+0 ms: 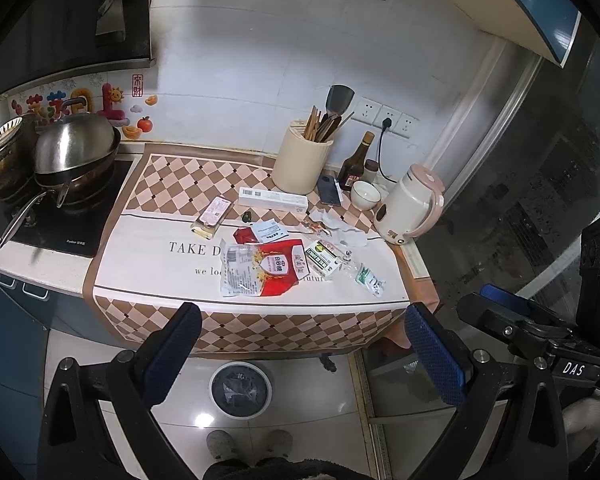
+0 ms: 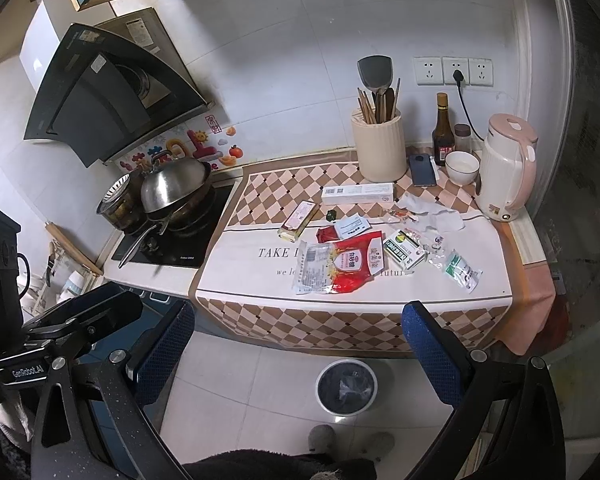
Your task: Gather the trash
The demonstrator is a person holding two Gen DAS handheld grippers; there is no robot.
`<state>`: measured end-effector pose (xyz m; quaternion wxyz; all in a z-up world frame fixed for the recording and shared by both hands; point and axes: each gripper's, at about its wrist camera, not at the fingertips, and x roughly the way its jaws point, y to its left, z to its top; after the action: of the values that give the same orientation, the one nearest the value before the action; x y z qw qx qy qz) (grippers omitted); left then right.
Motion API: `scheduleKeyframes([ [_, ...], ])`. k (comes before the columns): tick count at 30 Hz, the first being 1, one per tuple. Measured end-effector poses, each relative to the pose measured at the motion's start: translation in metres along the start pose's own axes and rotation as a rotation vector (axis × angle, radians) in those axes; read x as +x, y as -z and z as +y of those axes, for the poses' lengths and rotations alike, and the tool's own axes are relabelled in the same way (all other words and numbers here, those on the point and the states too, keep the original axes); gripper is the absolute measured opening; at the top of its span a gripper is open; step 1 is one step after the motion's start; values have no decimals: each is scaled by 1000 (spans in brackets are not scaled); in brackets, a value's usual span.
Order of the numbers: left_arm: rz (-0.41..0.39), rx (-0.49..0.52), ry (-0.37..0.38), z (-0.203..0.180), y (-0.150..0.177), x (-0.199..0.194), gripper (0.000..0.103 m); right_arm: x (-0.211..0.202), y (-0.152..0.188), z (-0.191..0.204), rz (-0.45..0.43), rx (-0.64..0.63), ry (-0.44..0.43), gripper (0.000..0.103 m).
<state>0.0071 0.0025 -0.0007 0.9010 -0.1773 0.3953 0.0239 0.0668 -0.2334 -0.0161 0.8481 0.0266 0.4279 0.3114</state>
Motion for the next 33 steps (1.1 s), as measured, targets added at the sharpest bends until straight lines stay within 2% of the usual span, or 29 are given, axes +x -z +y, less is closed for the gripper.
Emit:
scheduleKeyframes([
  [23, 9, -8, 15, 1, 3, 3, 103, 1, -2, -1, 4, 2, 0, 103],
  [31, 25, 0, 27, 6, -7, 10, 103, 3, -3, -2, 5, 5, 1, 103],
  [33, 8, 11, -24, 10, -10, 12, 103, 3, -3, -3, 3, 7, 0, 103],
])
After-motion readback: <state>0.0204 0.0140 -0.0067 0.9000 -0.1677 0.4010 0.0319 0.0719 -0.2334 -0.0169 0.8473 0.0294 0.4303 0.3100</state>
